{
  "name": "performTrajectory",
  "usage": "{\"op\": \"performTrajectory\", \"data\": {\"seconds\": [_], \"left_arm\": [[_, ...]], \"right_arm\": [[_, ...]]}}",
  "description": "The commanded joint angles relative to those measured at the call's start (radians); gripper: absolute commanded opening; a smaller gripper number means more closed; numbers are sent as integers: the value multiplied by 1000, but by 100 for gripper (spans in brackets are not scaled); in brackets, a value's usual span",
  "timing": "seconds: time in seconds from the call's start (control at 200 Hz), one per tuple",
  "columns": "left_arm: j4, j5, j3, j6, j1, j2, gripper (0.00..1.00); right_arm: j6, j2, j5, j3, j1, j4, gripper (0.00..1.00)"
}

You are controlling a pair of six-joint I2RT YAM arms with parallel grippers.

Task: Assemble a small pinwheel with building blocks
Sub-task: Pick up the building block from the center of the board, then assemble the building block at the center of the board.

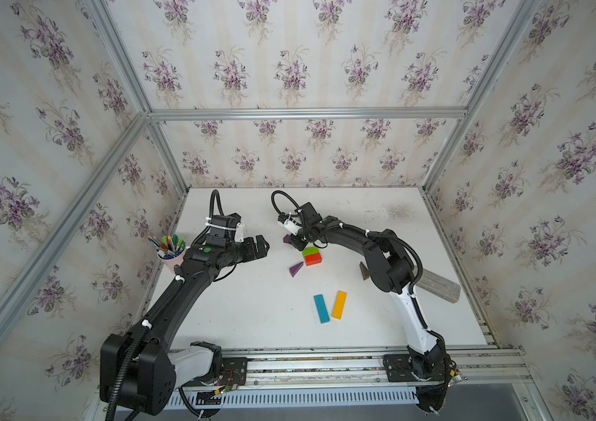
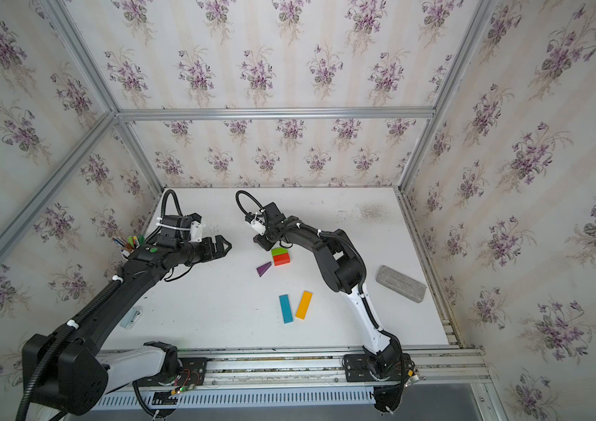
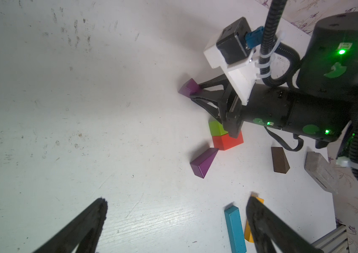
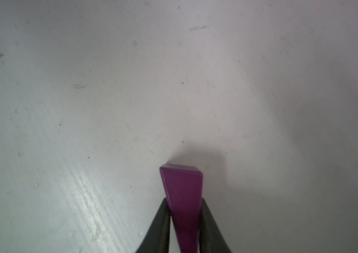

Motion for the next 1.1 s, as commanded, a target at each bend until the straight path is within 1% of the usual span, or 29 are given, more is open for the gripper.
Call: {"op": "performTrajectory", "data": {"seconds": [0.0,0.345,0.435,0.734,1.099], "left_arm": [[9,-2,-1,-8,1,-1,100],[22,8,-1,-13,1,15,100],[26,11,-2,-17,1,18,100],[42,27,-1,-24,1,34,100],[60,41,-1,-27,1,48,100]], "right_arm": [[-4,10,12,7,2,-5,21],[14,-13,23,-31,-16,4,17],[19,-38,23,-65,-25,25,16],[18,-88,25,-144,-42,43,16],[75,-93,51,-113,-40,-5,16]]}}
